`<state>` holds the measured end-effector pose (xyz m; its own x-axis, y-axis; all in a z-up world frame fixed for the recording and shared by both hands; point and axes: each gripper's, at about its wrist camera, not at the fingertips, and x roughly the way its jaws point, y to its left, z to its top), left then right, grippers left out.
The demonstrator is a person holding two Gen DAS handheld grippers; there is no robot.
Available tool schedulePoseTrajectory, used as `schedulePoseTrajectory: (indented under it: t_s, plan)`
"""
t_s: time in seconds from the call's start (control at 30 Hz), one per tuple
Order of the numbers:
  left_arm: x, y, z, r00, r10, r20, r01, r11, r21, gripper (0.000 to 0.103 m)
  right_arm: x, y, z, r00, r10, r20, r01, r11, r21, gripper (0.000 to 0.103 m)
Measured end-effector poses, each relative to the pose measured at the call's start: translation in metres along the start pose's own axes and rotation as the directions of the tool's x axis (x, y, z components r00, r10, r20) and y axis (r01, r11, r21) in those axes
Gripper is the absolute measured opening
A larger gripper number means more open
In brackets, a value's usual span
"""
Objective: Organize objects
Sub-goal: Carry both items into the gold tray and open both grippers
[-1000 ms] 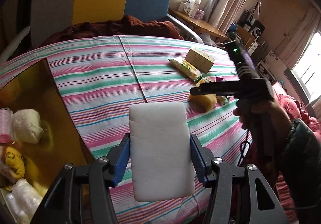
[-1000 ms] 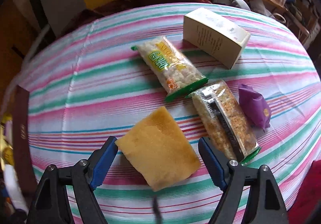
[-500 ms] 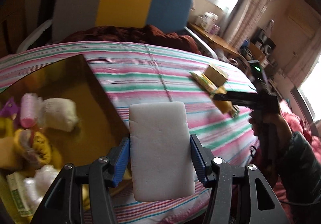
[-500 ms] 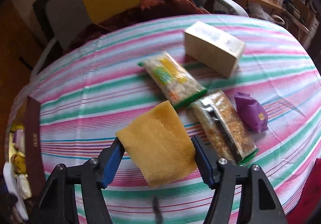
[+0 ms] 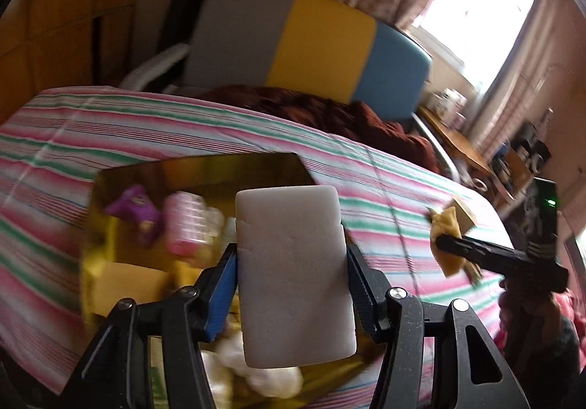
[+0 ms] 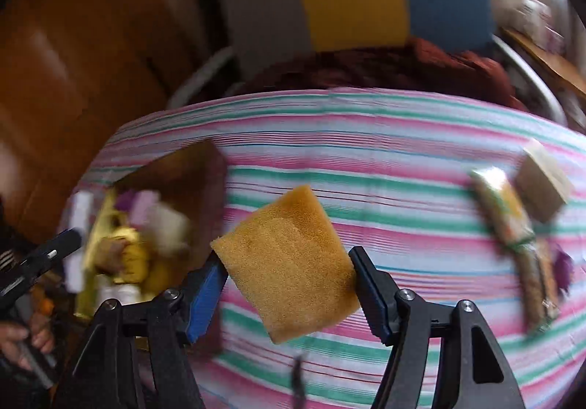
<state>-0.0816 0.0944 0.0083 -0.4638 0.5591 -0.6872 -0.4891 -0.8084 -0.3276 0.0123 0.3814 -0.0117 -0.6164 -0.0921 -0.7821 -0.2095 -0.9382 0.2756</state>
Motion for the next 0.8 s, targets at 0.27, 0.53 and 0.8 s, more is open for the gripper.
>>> schedulePoseTrajectory:
  t_s: [0.27,0.53,0.8]
  plan:
    - [0.000,0.058,0.007,0.994,0.109,0.011,-0.107,0.990,-0.093,0.057,0.028,0.102,0.003,0.991,0.114,-0.066,-0.124,0.976,-0.181,0.068]
    - [0.016,0.096,0.011,0.982,0.189,-0.013,-0.189,0.973,-0.132,0.058,0.074,0.141,-0.007,0.983,0.080,-0.164,-0.120,0.961,-0.250,0.068]
    - [0.029,0.106,0.009,0.977,0.211,-0.035,-0.214,0.966,-0.147,0.068,0.091,0.151,-0.024,0.975,0.034,-0.219,-0.102,0.945,-0.311,0.082]
